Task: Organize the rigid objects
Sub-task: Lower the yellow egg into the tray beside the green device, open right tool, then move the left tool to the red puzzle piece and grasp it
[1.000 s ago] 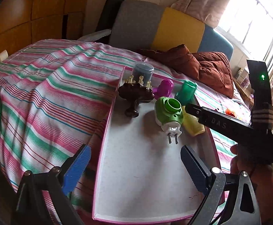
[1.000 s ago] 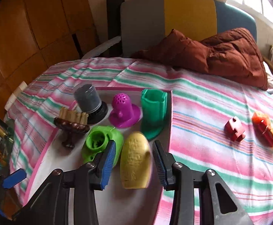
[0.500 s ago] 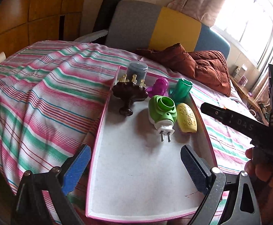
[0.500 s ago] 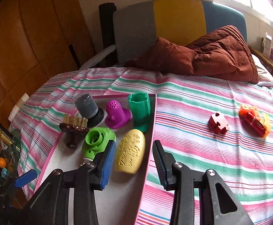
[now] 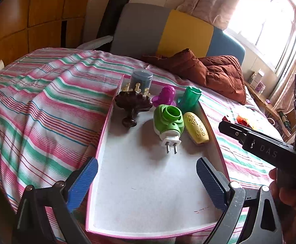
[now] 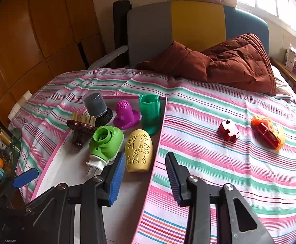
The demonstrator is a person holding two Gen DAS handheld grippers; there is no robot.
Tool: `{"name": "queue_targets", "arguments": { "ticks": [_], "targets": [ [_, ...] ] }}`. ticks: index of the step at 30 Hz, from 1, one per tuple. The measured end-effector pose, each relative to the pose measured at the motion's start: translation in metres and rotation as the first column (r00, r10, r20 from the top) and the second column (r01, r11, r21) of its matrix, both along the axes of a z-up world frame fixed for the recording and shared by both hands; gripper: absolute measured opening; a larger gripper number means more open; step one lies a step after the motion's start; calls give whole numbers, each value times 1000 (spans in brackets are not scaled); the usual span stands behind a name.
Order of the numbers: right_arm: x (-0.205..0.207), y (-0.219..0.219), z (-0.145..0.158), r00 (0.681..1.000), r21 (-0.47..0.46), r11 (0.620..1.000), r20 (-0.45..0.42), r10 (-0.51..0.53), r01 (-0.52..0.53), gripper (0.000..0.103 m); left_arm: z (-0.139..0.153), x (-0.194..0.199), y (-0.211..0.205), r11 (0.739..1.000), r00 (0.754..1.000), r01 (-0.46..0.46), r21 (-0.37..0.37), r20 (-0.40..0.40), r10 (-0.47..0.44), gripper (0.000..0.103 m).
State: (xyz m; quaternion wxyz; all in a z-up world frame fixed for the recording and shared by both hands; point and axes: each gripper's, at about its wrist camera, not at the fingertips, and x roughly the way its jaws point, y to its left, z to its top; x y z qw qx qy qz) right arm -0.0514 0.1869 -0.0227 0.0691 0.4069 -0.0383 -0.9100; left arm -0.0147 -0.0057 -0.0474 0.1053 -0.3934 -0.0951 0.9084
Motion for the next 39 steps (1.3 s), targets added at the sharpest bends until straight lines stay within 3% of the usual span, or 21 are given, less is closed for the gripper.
{"name": "queue_targets", "arguments": {
  "ticks": [8, 22, 37, 39],
  "targets": [
    [7, 15, -4, 1000, 12, 1000, 13, -25, 25, 41, 7, 7, 4, 999, 999, 21, 40, -36, -20, 98],
    [33, 79, -42, 987, 61, 989, 75, -142, 138, 41, 14, 19, 34, 995, 995, 94, 16, -45, -93, 99],
    [45, 207, -49, 930, 154, 917, -26, -368, 367, 41, 44, 9, 125, 969, 968, 247, 21, -46, -246, 102],
    [46, 222, -53, 914, 124, 906, -9, -406, 404, 41, 49, 2, 144, 964, 964, 264, 20, -37, -263, 103]
  ]
}}
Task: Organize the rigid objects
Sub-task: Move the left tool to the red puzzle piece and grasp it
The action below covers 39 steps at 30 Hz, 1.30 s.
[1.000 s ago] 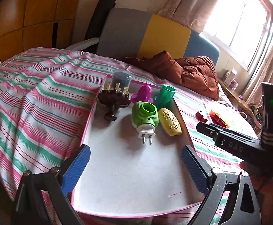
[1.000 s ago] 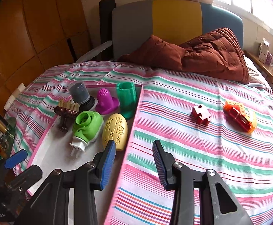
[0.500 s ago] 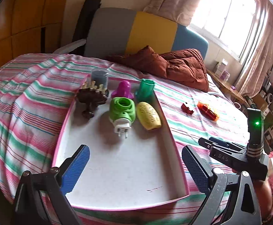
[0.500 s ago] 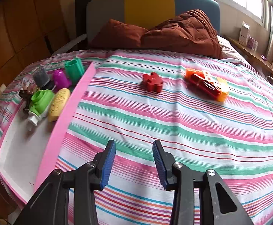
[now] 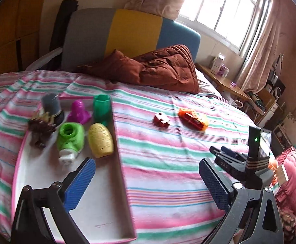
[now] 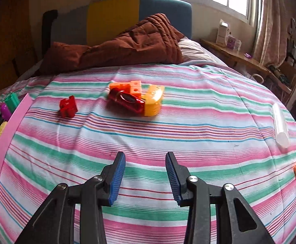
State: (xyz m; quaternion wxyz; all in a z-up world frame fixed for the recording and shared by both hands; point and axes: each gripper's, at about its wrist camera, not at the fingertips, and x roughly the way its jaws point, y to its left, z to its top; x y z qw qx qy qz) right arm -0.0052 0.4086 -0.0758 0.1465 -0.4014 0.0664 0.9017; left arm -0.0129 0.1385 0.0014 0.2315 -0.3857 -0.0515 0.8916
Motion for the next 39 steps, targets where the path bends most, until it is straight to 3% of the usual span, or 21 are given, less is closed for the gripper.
{"name": "queue_targets", "arguments": {
  "ticks": [7, 11, 16, 24, 27, 29, 30, 32, 34, 39],
  "targets": [
    [7, 21, -11, 995, -62, 994, -9, -95, 94, 41, -3, -45, 72, 999, 998, 26, -45, 66, -23, 103],
    [13, 23, -10, 993, -68, 992, -45, -113, 110, 41, -15, -78, 100, 995, 992, -42, -88, 119, 53, 103],
    [17, 25, -8, 989, -75, 989, -66, -129, 124, 41, -37, -111, 128, 981, 985, -104, -163, 117, 123, 103],
    [19, 33, -13, 986, -109, 984, -71, -153, 145, 41, -80, -162, 152, 956, 963, -150, -252, 184, 199, 94],
    [20, 32, -13, 985, -107, 984, -79, -151, 142, 41, -87, -172, 156, 954, 966, -155, -257, 164, 201, 85],
    [20, 32, -13, 985, -108, 984, -80, -151, 142, 41, -88, -173, 158, 946, 976, -154, -285, 109, 191, 67],
    [20, 31, -13, 985, -108, 984, -82, -151, 142, 41, -88, -170, 157, 949, 982, -140, -284, 84, 170, 63],
    [20, 32, -13, 985, -109, 984, -83, -152, 142, 41, -89, -164, 151, 964, 990, -114, -242, 58, 131, 46],
    [20, 31, -13, 985, -109, 984, -85, -152, 143, 41, -90, -152, 143, 971, 993, -102, -217, 31, 111, 36],
    [21, 32, -14, 985, -112, 984, -87, -152, 142, 41, -90, -133, 121, 991, 995, -74, -113, 53, 80, 33]
  ]
}}
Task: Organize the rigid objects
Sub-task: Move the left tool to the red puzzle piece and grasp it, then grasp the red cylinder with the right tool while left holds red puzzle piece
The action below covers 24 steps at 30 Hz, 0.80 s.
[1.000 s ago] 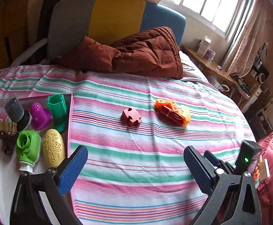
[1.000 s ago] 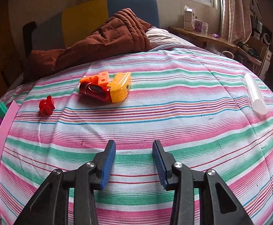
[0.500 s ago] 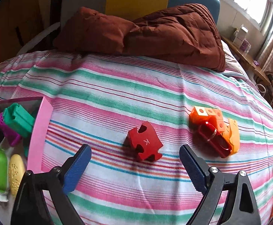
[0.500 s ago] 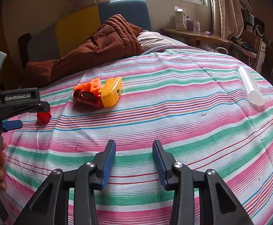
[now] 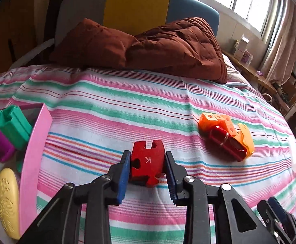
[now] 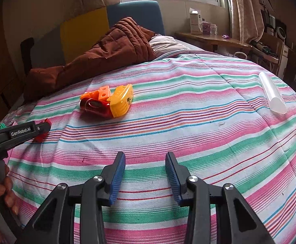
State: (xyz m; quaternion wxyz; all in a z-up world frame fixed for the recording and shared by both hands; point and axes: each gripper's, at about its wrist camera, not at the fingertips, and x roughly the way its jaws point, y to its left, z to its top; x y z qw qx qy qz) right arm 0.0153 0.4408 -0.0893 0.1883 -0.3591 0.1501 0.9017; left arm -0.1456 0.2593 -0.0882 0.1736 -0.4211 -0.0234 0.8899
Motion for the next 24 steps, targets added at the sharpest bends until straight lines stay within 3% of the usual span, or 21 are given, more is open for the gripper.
{"name": "queue_targets", "arguments": {
  "ticks": [9, 14, 19, 24],
  "targets": [
    [3, 1, 3, 1000, -21, 1000, -25, 14, -14, 41, -2, 17, -9, 998, 1000, 19, 56, -3, -19, 33],
    [-7, -4, 11, 989, -77, 987, -44, 139, -142, 41, -3, 20, -11, 999, 999, 31, 43, -12, -30, 33],
    [-49, -15, 35, 958, -20, 958, -47, 284, -285, 41, -4, 19, -13, 998, 999, 32, 57, -13, -31, 33],
    [-104, -27, 52, 900, 29, 899, 9, 437, -437, 40, -5, 19, -14, 997, 999, 33, 71, -12, -32, 34]
  ]
}}
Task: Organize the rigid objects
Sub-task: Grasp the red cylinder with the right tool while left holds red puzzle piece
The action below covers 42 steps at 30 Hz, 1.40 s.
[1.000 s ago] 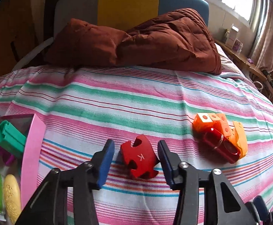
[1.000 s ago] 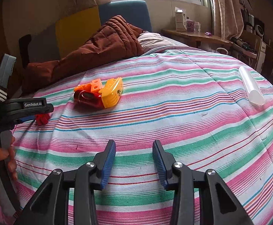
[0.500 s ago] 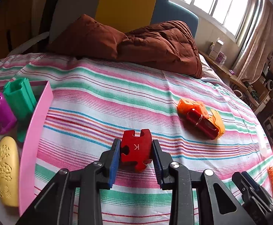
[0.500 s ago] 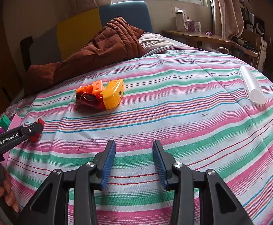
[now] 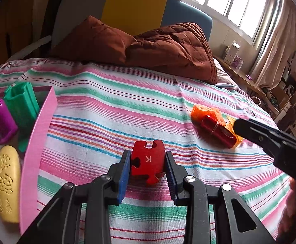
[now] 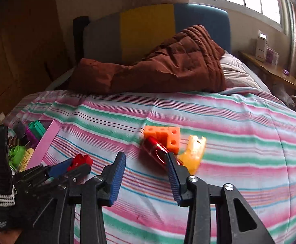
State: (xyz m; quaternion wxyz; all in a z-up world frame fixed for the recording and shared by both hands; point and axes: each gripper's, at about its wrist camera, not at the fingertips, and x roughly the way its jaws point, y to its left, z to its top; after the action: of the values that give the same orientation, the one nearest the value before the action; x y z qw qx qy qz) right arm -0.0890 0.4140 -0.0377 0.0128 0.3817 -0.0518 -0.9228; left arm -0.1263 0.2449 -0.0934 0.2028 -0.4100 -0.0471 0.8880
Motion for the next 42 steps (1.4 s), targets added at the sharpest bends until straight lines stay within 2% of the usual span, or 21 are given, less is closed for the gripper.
{"name": "queue_targets", "arguments": {
  "ticks": [4, 7, 9, 12, 17, 24, 28, 33, 39, 42],
  "targets": [
    [-31, -6, -9, 995, 77, 996, 92, 40, -47, 35, -1, -1, -2, 1000, 1000, 0, 14, 2, -1, 35],
    [-44, -4, -25, 987, 82, 995, 158, 41, -54, 33, -2, -1, -2, 1000, 1000, 1, 13, 1, -1, 35],
    [-45, -3, -27, 989, 103, 994, 146, 28, -44, 33, -2, -1, -1, 1000, 1000, 1, 12, 0, -1, 35],
    [-47, 1, -31, 989, 68, 997, 147, 14, -25, 33, -3, -1, -1, 1000, 1000, 1, 12, -3, -1, 35],
    [-53, -2, -47, 977, 85, 996, 213, 14, -33, 28, -3, -1, -3, 1000, 1000, 1, 26, -1, -1, 35],
    [-23, -1, -48, 987, 29, 999, 157, -21, 16, 26, -4, -1, -4, 1000, 1000, 1, 24, -2, -1, 35],
    [5, 0, -49, 990, -39, 997, 127, -65, 70, 26, -4, -1, -3, 1000, 1000, 1, 25, -2, -1, 35],
    [38, -2, -48, 985, -77, 988, 117, -127, 137, 26, -3, 0, -3, 1000, 1000, 1, 17, -2, -1, 35],
    [71, -14, -47, 979, -48, 981, 91, -184, 189, 26, -2, 0, 0, 1000, 1000, 1, 3, 1, -1, 35],
    [79, -24, -48, 976, 3, 979, 68, -205, 205, 26, -1, 0, 1, 1000, 1000, 3, -5, 5, -3, 35]
  ]
}}
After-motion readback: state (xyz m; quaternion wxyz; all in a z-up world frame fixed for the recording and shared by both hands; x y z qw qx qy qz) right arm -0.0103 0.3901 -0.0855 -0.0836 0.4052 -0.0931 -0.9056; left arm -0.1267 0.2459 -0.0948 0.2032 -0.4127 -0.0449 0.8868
